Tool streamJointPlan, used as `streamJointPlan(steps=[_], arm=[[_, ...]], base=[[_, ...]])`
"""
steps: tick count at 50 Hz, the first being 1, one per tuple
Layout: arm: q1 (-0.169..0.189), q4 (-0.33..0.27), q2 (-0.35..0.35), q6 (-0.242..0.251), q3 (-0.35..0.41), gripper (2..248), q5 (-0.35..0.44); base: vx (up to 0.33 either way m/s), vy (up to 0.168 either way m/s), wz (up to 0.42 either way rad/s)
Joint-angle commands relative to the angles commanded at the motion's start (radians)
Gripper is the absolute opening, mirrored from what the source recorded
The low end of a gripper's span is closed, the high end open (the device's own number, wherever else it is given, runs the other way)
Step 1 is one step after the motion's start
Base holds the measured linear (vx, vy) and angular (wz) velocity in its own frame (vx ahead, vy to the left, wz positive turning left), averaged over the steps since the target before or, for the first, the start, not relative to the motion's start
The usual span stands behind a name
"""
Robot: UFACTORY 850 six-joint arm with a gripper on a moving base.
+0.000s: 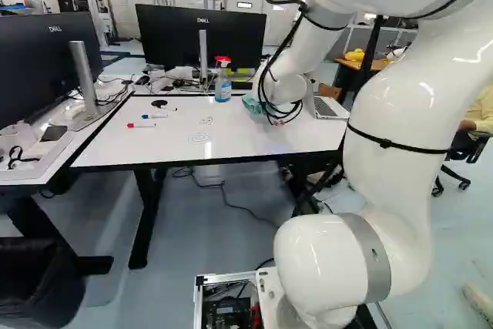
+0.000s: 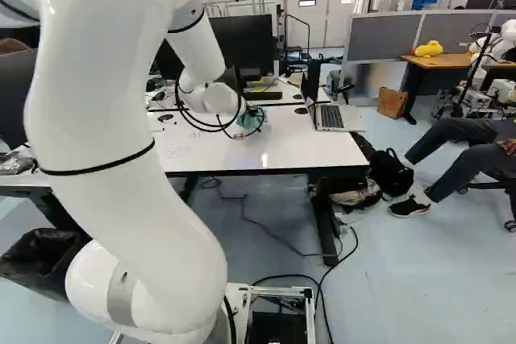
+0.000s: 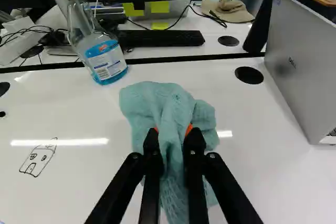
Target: Clean the table with the green towel
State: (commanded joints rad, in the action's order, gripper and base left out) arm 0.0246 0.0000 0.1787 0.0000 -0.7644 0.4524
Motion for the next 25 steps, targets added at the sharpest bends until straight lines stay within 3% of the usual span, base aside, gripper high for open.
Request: streamJointPlan(steps=[25], arm=[[-0.076, 0.000, -0.040, 0.000, 0.002, 51, 0.000]], base=[[0.000, 0.000, 0.000]])
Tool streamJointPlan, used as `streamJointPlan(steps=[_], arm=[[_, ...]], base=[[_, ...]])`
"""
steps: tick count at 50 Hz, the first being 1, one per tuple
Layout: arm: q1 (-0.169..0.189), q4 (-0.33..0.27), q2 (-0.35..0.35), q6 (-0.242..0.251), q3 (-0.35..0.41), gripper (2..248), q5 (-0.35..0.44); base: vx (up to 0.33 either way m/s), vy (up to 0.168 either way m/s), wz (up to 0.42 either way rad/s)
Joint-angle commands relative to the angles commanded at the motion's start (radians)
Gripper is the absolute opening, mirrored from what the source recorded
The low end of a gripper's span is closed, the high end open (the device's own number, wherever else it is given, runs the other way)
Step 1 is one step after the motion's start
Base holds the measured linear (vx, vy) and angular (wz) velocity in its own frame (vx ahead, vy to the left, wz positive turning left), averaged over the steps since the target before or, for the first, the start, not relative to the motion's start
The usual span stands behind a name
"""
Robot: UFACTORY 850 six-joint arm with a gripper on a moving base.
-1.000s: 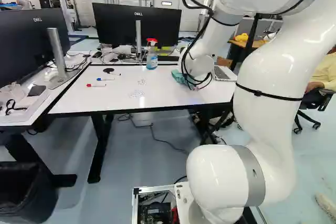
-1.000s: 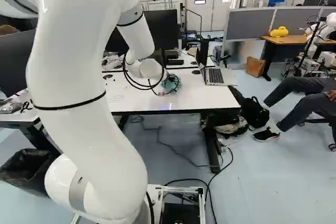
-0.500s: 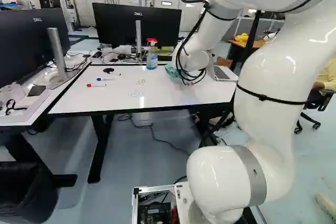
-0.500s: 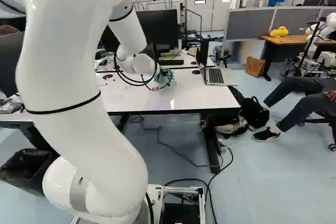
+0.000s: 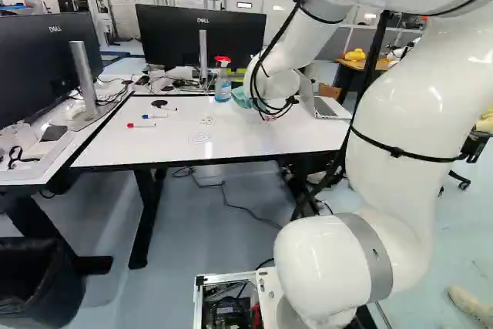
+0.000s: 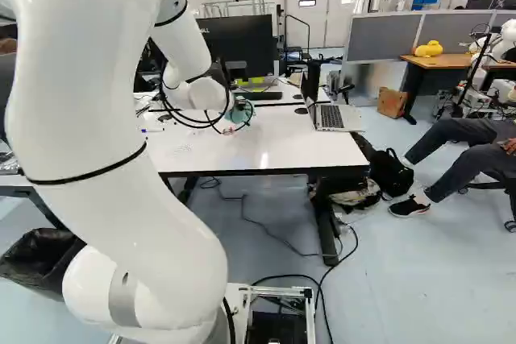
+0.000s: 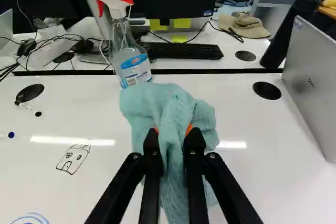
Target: Clean the table with the green towel
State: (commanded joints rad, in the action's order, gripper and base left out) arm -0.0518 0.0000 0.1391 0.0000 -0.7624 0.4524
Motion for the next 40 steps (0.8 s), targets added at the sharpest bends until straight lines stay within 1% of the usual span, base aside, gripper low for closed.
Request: streamJointPlan(steps=[28, 40], arm=[[-0.085, 0.000, 0.006, 0.000, -0.007, 51, 0.000], [-0.121, 0.000, 0.015, 0.000, -0.016, 51, 0.023]], base=[[0.000, 0.000, 0.000], [0.000, 0.000, 0.000]])
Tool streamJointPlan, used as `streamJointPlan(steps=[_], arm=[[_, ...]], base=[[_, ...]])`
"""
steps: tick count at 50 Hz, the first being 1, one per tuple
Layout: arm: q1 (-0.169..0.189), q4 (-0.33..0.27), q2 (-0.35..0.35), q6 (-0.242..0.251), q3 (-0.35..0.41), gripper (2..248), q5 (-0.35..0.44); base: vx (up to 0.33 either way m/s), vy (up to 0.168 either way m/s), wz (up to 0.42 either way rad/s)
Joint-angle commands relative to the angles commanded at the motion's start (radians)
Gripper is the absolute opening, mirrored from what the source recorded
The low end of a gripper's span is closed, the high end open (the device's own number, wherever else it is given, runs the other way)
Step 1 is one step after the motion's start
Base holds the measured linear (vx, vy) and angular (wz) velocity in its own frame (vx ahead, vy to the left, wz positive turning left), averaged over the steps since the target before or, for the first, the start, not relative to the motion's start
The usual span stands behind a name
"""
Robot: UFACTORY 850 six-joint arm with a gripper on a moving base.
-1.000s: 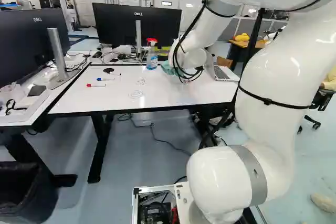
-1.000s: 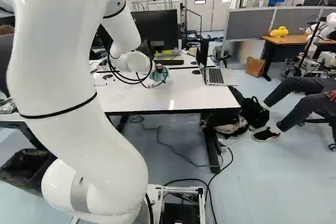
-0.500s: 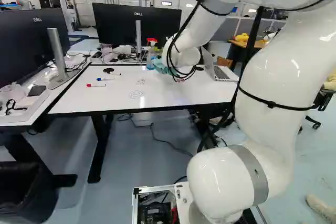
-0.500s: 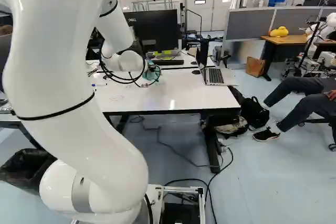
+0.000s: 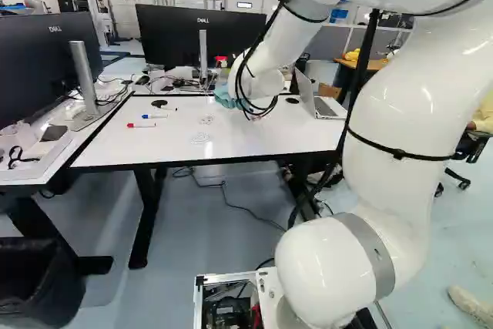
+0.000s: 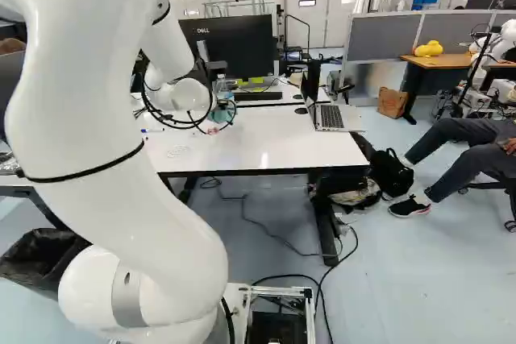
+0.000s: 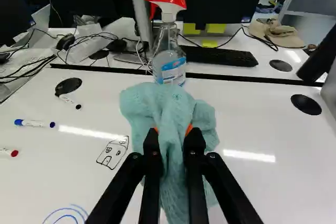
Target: Clean the table with the green towel
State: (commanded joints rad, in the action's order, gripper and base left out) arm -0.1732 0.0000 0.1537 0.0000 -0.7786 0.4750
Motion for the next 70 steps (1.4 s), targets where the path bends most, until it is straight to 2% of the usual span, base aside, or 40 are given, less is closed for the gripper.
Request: streamJointPlan(steps=[17, 38, 52, 70], arm=[[-0.043, 0.000, 0.010, 0.000, -0.011, 51, 0.039], [-0.045, 0.000, 0.029, 0.000, -0.013, 51, 0.061], [-0.058, 0.000, 0.089, 0.000, -0.047, 51, 0.080], [-0.095, 0.000, 0.180, 0.000, -0.111, 51, 0.087]], base=[[0.000, 0.000, 0.000], [0.000, 0.000, 0.000], [0.000, 0.000, 0.000], [0.000, 0.000, 0.000]])
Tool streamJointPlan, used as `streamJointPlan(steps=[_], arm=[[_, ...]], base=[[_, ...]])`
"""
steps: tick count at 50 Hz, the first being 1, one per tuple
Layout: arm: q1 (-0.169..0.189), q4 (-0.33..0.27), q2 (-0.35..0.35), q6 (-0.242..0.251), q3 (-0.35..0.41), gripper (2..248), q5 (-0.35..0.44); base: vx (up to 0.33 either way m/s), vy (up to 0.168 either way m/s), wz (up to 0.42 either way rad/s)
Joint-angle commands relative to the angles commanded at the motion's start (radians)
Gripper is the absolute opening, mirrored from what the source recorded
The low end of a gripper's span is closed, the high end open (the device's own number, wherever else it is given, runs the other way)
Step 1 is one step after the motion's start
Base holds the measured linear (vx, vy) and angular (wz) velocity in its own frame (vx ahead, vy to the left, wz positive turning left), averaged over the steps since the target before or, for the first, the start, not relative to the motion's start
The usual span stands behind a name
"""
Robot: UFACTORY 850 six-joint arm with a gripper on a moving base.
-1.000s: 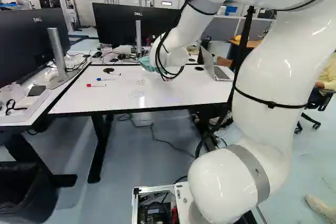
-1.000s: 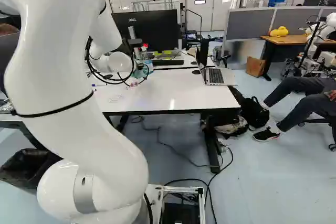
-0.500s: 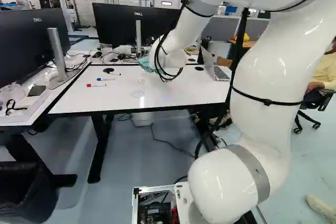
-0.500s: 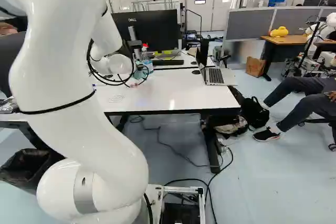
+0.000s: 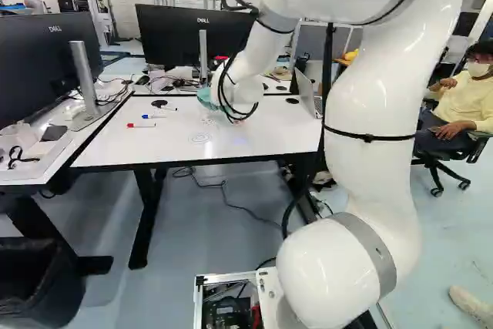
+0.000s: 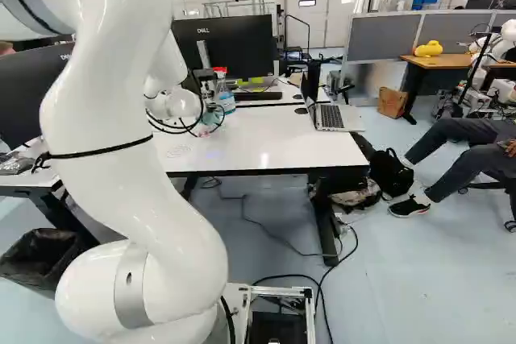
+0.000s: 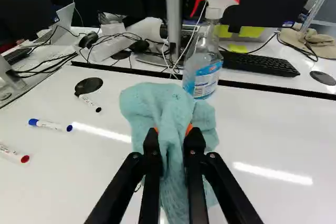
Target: Clean the table with the green towel
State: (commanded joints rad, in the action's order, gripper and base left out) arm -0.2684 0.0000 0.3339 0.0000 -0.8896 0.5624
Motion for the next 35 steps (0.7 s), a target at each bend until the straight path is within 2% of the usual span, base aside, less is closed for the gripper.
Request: streamJointPlan(steps=[23, 35], arm=[[-0.053, 0.000, 0.104, 0.000, -0.071, 51, 0.000], [-0.054, 0.000, 0.133, 0.000, -0.078, 51, 0.000]], base=[[0.000, 0.000, 0.000], [0.000, 0.000, 0.000]])
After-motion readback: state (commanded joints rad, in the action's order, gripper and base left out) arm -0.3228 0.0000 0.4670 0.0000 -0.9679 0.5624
